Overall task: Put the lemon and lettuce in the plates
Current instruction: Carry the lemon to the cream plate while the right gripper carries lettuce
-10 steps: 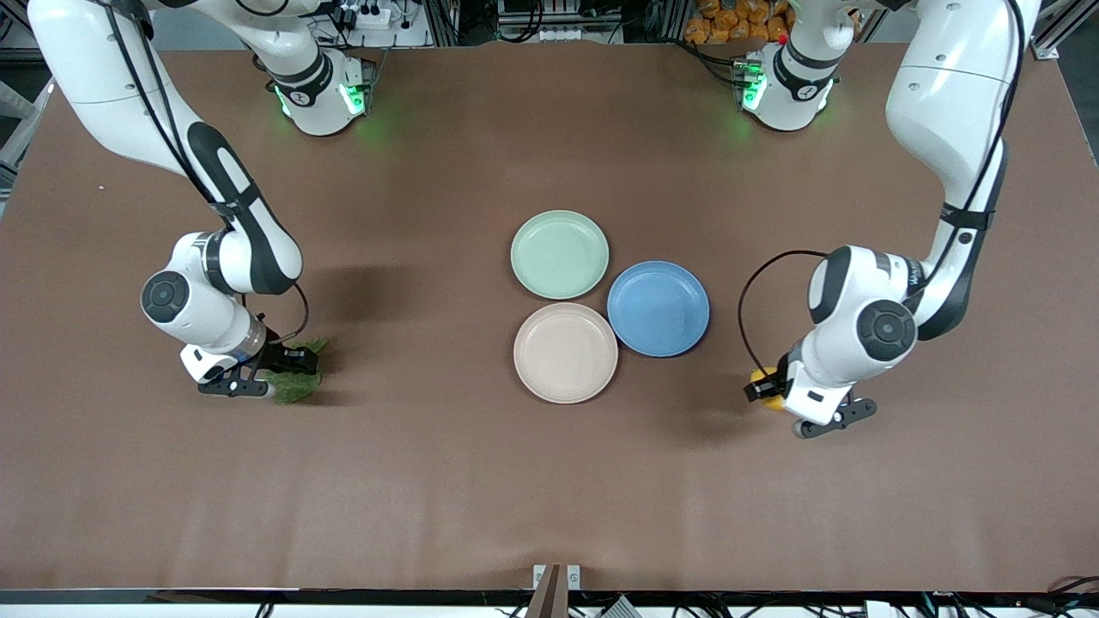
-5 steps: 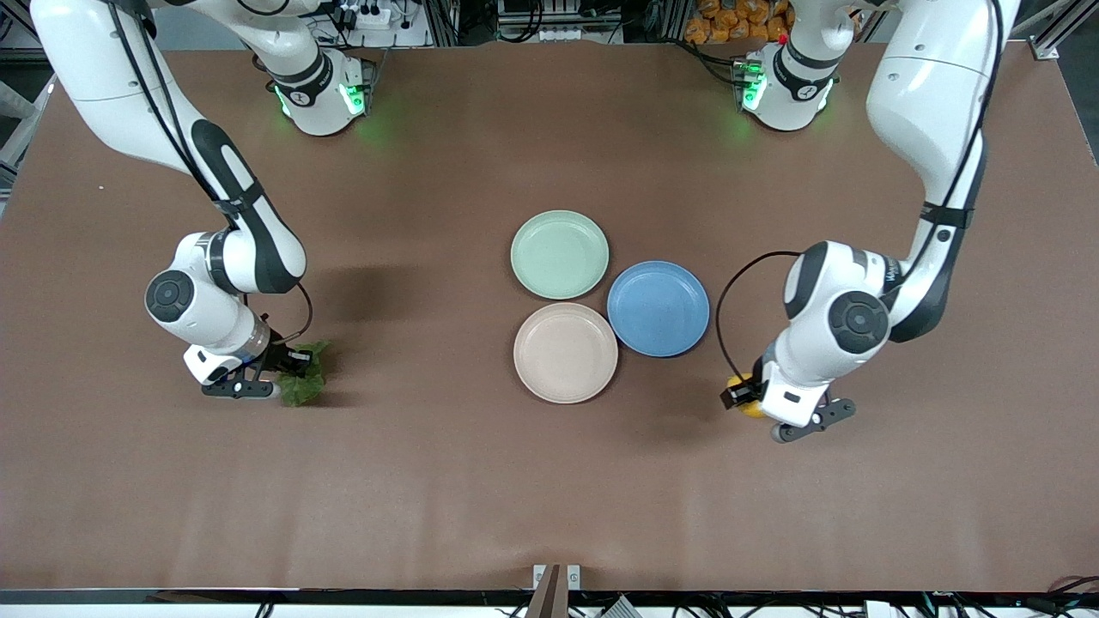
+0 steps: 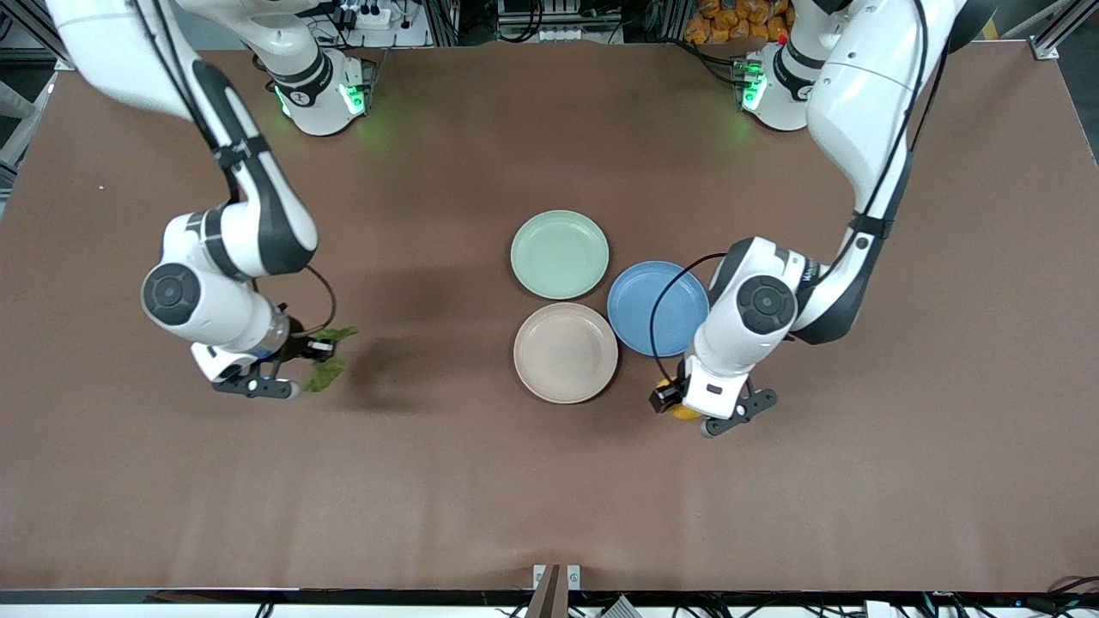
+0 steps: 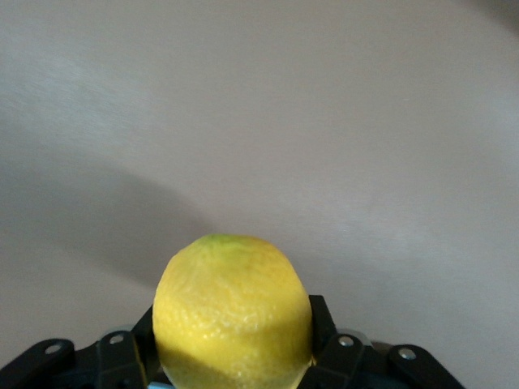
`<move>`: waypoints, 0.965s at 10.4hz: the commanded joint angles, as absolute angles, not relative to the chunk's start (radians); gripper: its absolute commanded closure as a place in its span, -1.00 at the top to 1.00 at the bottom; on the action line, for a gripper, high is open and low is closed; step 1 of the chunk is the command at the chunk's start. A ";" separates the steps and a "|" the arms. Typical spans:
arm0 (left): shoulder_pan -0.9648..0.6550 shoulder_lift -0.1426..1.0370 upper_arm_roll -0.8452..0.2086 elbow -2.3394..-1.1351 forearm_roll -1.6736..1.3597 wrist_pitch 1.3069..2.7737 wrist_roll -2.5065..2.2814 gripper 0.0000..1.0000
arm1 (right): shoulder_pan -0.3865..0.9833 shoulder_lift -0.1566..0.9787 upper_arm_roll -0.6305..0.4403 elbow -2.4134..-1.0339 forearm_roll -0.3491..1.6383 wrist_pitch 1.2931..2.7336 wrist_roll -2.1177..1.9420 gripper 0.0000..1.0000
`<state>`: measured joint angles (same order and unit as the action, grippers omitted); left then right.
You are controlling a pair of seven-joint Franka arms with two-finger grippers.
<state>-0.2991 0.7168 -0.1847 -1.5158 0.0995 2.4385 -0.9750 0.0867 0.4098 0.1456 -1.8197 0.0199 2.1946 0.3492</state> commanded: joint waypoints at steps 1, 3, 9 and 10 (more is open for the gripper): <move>-0.354 0.758 -0.169 -1.483 0.118 2.532 -1.072 -1.00 | 0.084 0.347 0.242 -1.807 0.009 2.151 0.500 -1.00; -0.399 0.770 -0.169 -1.483 0.117 2.591 -1.126 -1.00 | 0.106 0.308 0.322 -1.807 0.009 2.128 0.628 -1.00; -0.523 0.839 -0.167 -1.489 0.121 2.623 -1.181 -1.00 | 0.441 0.327 0.354 -1.825 -0.077 2.111 1.132 -1.00; -0.529 0.839 -0.169 -1.489 0.120 2.623 -1.181 -1.00 | 0.487 0.333 0.354 -1.827 -0.077 2.106 1.182 -1.00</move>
